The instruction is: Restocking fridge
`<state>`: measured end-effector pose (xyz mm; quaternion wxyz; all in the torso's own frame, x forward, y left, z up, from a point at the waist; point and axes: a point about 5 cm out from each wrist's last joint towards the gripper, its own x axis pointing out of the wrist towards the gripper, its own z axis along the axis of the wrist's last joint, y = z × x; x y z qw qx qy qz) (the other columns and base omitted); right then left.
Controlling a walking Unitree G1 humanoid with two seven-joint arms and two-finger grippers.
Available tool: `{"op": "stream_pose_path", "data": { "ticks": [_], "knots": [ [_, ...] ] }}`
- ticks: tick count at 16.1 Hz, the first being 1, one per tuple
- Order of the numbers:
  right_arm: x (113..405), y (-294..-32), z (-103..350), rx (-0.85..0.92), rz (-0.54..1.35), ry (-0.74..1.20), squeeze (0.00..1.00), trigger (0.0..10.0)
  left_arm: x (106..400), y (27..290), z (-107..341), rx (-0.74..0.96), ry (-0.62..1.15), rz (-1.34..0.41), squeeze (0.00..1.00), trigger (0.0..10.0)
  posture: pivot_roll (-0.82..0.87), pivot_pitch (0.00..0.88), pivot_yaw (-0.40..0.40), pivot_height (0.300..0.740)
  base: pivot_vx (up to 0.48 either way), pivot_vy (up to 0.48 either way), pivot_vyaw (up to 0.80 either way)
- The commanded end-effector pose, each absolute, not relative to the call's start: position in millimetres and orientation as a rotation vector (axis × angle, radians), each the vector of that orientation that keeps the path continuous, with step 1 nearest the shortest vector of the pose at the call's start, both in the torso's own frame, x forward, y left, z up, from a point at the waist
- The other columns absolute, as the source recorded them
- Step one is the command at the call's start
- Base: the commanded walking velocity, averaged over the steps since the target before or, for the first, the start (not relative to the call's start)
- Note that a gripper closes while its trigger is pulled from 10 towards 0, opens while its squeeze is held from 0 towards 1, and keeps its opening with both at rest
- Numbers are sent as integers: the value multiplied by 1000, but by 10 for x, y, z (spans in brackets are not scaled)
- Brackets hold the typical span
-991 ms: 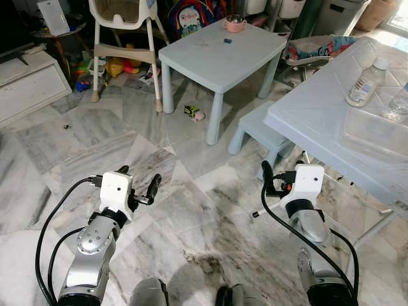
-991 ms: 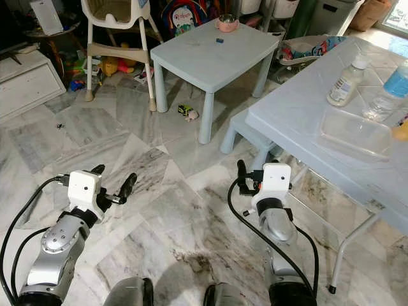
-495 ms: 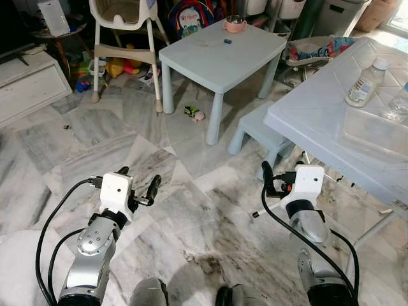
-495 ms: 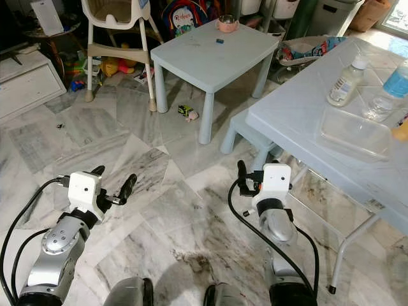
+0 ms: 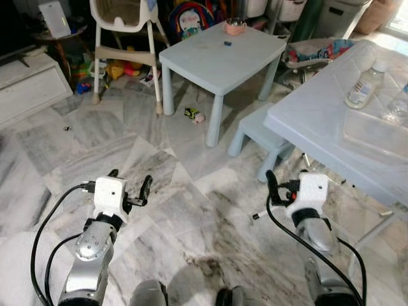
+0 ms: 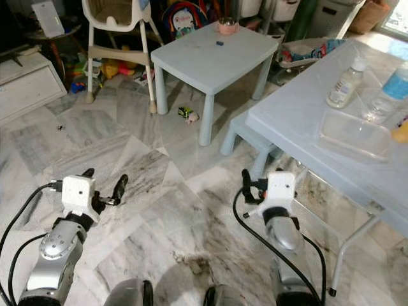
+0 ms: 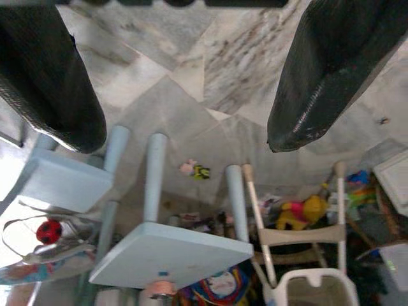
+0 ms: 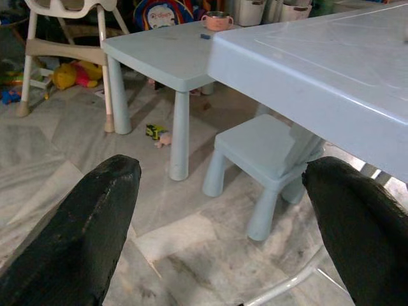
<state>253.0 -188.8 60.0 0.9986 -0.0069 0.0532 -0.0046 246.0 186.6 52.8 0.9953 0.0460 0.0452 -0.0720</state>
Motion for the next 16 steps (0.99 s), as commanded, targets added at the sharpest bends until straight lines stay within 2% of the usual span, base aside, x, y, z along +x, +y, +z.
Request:
{"op": "stream_pose_path", "data": {
  "ticks": [1,5,8,16],
  "knots": [
    [2504,-1910,627,-10,-6,96,0,10000,2426,1915,508,91,93,-111,0,10000,61,0,-26,740,0,0,0],
    [2488,-1863,601,-3,-4,95,0,10000,2421,1940,500,86,93,-71,0,10000,60,0,-18,740,0,0,0],
    [2518,-1834,591,-4,-9,92,0,10000,2479,1858,519,87,80,-92,0,10000,59,0,-12,740,0,0,0],
    [2508,-1853,573,-2,-39,94,0,10000,2473,1842,499,92,93,-125,0,10000,58,0,-3,740,0,0,0]
  ]
}}
